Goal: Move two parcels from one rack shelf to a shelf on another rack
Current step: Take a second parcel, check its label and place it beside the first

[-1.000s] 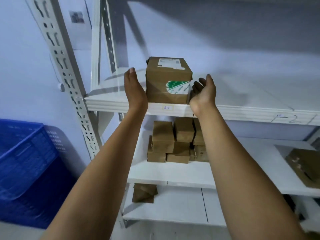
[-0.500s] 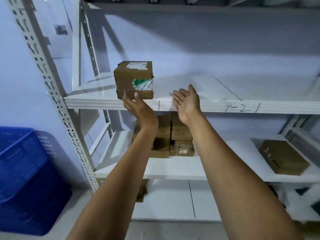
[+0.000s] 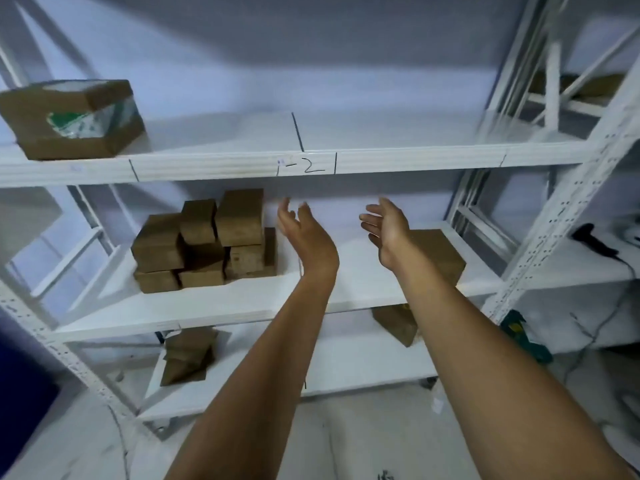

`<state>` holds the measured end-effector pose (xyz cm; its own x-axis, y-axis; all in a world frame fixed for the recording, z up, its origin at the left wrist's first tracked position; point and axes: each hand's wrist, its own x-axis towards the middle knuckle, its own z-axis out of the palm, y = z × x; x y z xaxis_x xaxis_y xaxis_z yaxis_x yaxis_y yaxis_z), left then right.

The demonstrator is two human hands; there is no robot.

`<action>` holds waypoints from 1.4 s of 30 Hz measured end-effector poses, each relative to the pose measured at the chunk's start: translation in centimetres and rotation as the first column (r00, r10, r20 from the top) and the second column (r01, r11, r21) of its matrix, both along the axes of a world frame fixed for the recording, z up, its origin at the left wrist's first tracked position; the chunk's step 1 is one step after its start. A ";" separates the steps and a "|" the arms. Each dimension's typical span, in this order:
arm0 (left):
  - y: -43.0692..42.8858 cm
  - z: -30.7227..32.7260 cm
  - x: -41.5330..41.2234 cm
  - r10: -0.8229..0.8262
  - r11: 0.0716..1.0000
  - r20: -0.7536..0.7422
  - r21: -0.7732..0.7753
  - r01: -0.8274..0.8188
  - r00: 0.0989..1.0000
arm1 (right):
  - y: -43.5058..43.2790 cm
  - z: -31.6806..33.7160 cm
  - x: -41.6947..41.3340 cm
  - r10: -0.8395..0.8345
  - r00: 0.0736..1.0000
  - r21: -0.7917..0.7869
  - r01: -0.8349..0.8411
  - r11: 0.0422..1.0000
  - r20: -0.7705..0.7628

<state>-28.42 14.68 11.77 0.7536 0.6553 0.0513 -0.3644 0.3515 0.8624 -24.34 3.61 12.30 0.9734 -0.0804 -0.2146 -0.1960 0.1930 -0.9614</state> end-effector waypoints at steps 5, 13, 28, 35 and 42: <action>-8.7 -3.6 3.7 -0.138 0.990 -0.120 0.020 0.142 0.983 | -9.3 -3.4 2.6 -0.101 0.992 -0.062 0.097 0.993 -0.071; -15.9 -10.6 14.5 -0.290 0.950 -0.307 0.021 0.311 0.906 | -19.0 -11.7 13.9 -0.252 0.937 -0.199 0.207 0.958 -0.242; -25.2 -22.3 27.9 -0.519 0.662 -0.784 -0.118 0.740 0.340 | -26.1 -22.7 27.4 -0.344 0.846 -0.748 -0.091 0.657 -0.406; -27.2 -22.6 26.3 -0.477 0.731 -0.757 -0.059 0.679 0.447 | -27.6 -21.8 26.5 -0.258 0.885 -0.650 -0.064 0.757 -0.388; -26.2 -17.7 25.4 -0.308 0.833 -0.653 0.166 0.528 0.692 | -24.7 -16.4 25.7 -0.135 0.959 -0.658 -0.066 0.750 -0.250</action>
<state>-2.97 -11.53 -5.89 0.8925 0.2900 -0.3455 0.3586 0.0086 0.9334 1.37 -21.11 -4.08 0.8790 -0.3312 -0.3432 -0.4669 -0.4513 -0.7604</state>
